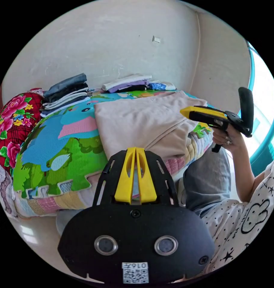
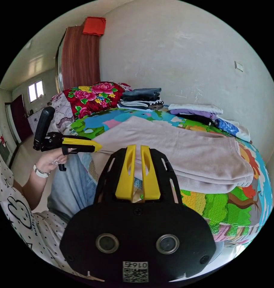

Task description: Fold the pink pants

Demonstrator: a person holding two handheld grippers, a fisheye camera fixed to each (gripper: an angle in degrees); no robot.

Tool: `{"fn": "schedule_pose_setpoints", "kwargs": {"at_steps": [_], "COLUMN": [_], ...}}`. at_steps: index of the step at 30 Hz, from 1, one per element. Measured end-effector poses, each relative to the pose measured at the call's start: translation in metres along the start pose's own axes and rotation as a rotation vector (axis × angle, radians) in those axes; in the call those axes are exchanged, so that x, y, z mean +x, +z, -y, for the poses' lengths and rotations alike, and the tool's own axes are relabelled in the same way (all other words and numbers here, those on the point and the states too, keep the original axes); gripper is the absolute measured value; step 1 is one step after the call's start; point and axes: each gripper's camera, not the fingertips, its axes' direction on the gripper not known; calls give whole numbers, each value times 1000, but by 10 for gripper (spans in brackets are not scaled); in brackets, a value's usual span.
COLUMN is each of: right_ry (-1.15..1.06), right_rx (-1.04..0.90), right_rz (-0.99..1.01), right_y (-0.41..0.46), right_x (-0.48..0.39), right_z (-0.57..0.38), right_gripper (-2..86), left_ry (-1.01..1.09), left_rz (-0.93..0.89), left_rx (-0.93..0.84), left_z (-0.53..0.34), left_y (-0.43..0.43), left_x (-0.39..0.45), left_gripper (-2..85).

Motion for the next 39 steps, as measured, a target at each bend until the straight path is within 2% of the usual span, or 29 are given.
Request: {"fn": "schedule_pose_setpoints", "kwargs": {"at_steps": [5,7,9,11,13,17,27,33,39], "right_ry": [-12,-17,-6,1,-6,-54,-64,-66,-109], "right_rx": [47,19,1,15,26,13,21,12,-80], "right_rz": [-7,45,86,81,66,55,74,97,51], "right_y": [2,9,16,21,24,31,42,51,73], "right_x": [-16,-19,-21,-29,-36,-52,-74,-85,-92], "right_z": [24,35,47,59,68,94,143,177,250], "right_gripper": [53,69,79,82,83,85,77,70,73], "left_ry": [-229,-263,-285,-314,-343,-454,-306,-355,-265], "left_rz": [81,1,-207,-307,-310,-181,-272,-329,-207], "left_rx": [156,169,207,185,138,186,44,49,75], "left_z": [-29,-35,-42,-45,-48,-64,-41,-36,-18], "left_y": [-19,-14,-1,15,30,30,56,58,37], "left_x": [-46,-67,-90,-102,-109,-123,-126,-146,-125], "left_gripper": [0,21,54,59,56,59,76,42,14]}}
